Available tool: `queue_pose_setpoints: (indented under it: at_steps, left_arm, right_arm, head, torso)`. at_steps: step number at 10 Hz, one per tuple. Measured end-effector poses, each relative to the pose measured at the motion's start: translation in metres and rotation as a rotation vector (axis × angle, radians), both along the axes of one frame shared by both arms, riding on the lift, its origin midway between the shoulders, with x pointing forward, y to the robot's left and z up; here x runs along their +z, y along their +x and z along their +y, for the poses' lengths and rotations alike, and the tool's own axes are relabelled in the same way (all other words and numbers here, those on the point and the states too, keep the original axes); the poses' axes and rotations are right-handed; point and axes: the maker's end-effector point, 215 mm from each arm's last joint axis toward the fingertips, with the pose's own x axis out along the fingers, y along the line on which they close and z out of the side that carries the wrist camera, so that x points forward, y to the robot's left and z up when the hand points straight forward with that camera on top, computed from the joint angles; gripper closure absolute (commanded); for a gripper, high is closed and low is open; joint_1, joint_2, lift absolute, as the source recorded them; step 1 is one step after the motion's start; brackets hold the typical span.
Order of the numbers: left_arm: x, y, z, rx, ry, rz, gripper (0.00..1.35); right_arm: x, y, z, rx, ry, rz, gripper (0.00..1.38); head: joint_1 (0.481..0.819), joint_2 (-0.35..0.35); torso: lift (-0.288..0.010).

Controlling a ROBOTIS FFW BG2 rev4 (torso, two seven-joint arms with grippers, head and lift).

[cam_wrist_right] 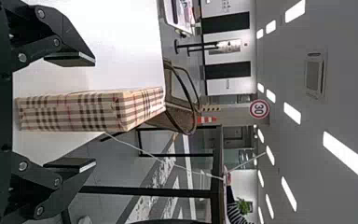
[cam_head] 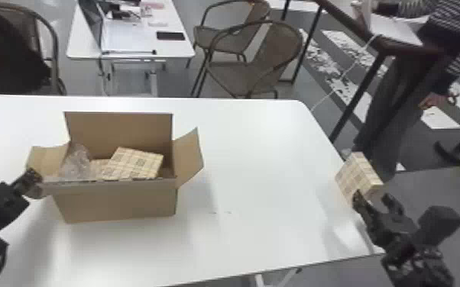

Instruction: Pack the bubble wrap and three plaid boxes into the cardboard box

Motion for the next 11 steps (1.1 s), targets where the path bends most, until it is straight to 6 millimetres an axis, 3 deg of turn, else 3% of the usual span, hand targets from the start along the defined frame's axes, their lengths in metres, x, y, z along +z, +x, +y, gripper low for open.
queue_pose_setpoints:
  at_steps: [2, 3, 4, 5, 8, 10, 11]
  left_arm:
    - [0.001, 0.0, 0.0, -0.002, 0.0, -0.002, 1.22]
    - [-0.001, -0.001, 0.001, -0.002, 0.0, -0.001, 1.22]
    - [-0.001, -0.002, 0.001, -0.002, 0.0, -0.001, 1.22]
    - [-0.001, -0.002, 0.001, -0.003, 0.0, -0.002, 1.22]
    - [-0.001, -0.002, 0.002, -0.001, 0.001, -0.001, 1.22]
    - [-0.001, -0.002, 0.003, -0.001, 0.004, -0.001, 1.22]
    - [-0.001, -0.002, 0.004, -0.001, 0.005, -0.001, 1.22]
  right_arm:
    - [0.004, 0.017, 0.002, 0.016, -0.009, -0.007, 0.5]
    - [0.005, 0.023, 0.0, 0.016, -0.014, -0.009, 0.57]
    - [0.004, 0.028, -0.005, 0.015, -0.021, -0.005, 0.83]
    - [0.003, 0.033, -0.009, 0.008, -0.025, 0.002, 0.99]
    - [-0.004, 0.022, -0.021, -0.064, -0.006, 0.022, 1.02]
    - [0.008, 0.021, -0.004, -0.035, 0.077, 0.0, 1.02]
    - [0.029, 0.034, 0.026, 0.035, 0.187, 0.006, 1.02]
  head:
    - [0.695, -0.216]
    - [0.695, -0.216]
    - [0.695, -0.219]
    - [0.695, -0.223]
    - [0.695, -0.236]
    - [0.695, -0.22]
    - [0.695, -0.183]
  torso:
    - [-0.148]
    - [-0.148]
    - [-0.148]
    - [-0.148]
    - [-0.148]
    - [-0.148]
    - [-0.148]
